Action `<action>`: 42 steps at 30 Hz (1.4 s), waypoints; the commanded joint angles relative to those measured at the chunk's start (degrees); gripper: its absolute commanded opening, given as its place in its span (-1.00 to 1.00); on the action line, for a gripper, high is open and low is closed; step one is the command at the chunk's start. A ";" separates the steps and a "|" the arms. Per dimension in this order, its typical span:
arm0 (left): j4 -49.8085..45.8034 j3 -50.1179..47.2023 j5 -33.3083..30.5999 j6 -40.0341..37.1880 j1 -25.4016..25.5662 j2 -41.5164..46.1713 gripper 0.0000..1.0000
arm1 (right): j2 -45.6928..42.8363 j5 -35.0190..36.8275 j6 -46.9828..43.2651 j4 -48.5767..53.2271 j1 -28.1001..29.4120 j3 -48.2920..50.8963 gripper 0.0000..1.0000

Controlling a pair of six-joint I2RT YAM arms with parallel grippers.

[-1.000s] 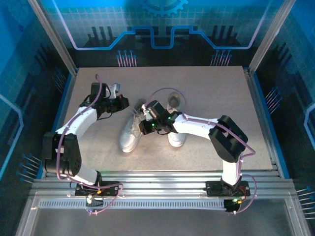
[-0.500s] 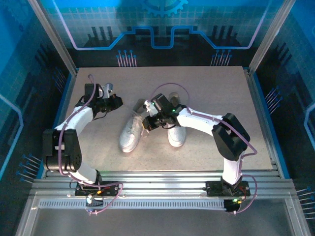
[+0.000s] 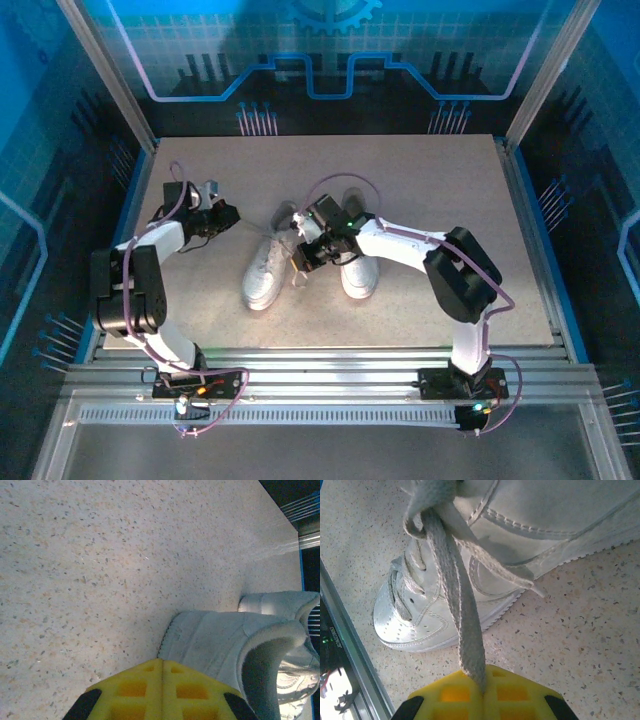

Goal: Tie the shoes

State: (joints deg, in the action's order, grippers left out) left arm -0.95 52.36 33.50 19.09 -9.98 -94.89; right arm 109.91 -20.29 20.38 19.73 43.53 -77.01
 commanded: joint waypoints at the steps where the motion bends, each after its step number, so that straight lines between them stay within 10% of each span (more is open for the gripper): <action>1: 3.72 -1.42 1.84 1.48 -0.96 -1.85 -1.00 | 1.26 -1.84 -1.35 2.41 -1.05 -2.26 -1.00; 10: 6.24 -2.14 3.76 4.33 -2.50 -3.24 -0.91 | 2.55 -3.44 -0.80 1.63 -1.80 -2.47 -0.96; 13: 3.93 -2.23 4.57 4.80 -2.50 -1.69 -0.36 | 2.50 -5.32 -0.82 3.37 -3.37 -4.70 -0.02; 16: 0.99 -4.12 3.29 4.43 -2.50 2.81 -0.23 | 1.68 -6.62 -2.04 6.23 -5.30 -6.96 0.17; 28: -11.67 -20.25 -5.53 14.32 4.57 24.05 -0.40 | 9.21 -2.96 -4.37 8.92 -11.18 -19.54 0.02; 42: -14.23 -23.08 -11.42 18.88 18.88 28.63 -0.36 | 14.72 -9.11 -9.07 5.72 -11.31 -23.77 -0.06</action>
State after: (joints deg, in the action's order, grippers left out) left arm -10.48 28.73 24.62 37.93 8.32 -67.96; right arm 126.63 -26.28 13.45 26.65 32.45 -102.69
